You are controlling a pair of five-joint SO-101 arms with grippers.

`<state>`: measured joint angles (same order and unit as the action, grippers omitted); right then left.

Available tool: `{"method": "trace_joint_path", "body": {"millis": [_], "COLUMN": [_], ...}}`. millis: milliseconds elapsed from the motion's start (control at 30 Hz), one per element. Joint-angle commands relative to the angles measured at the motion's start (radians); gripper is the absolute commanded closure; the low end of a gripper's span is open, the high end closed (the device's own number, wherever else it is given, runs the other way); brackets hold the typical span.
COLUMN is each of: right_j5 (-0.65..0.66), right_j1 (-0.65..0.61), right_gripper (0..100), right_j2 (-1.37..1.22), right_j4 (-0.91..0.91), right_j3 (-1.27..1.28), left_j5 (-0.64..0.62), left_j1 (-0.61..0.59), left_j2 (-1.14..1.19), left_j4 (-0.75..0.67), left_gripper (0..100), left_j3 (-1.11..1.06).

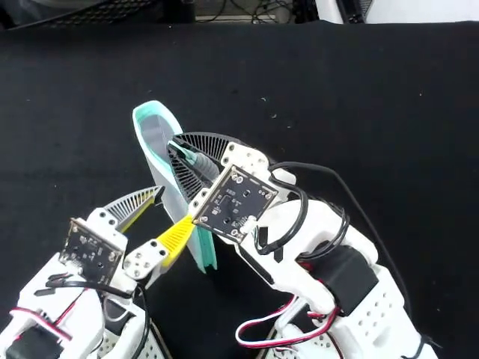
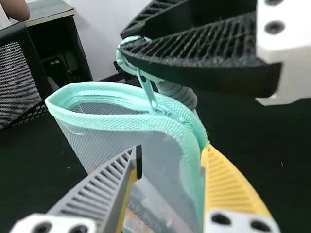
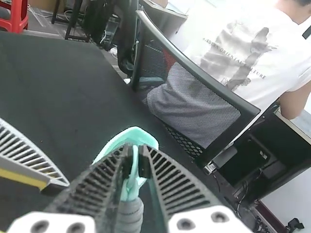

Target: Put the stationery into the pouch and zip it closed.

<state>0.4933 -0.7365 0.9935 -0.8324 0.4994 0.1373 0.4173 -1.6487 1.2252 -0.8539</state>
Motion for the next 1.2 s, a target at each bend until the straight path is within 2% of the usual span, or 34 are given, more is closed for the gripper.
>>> {"method": "trace_joint_path", "body": {"millis": [0,167,300,533,667,867,1167], "right_j5": [0.012,0.021,0.135,0.190,0.183,0.153,0.029], "right_j1": [0.015,0.015,0.015,0.012,0.002,-0.140,-0.123], "right_gripper": [98.6,98.5,98.5,98.5,98.5,98.6,98.6], "right_j2": [0.015,0.012,0.012,0.012,0.012,0.012,0.015], "right_j4": [0.023,-0.011,-0.120,-0.227,-0.224,-0.199,-0.114], "right_j3": [-0.007,-0.015,-0.059,-0.102,-0.102,-0.099,-0.097], "left_j5": [-0.002,-0.003,-0.003,-0.003,-0.003,-0.003,-0.003], "left_j1": [-0.002,-0.002,-0.002,-0.008,-0.004,-0.002,-0.001], "left_j2": [0.011,0.017,0.017,0.015,0.006,0.006,0.006], "left_j4": [-0.026,-0.032,-0.064,-0.063,-0.048,0.029,0.051], "left_gripper": [78,78,78,78,78,78,78], "left_j3": [0.010,0.001,-0.022,-0.025,-0.015,0.071,0.110]}}
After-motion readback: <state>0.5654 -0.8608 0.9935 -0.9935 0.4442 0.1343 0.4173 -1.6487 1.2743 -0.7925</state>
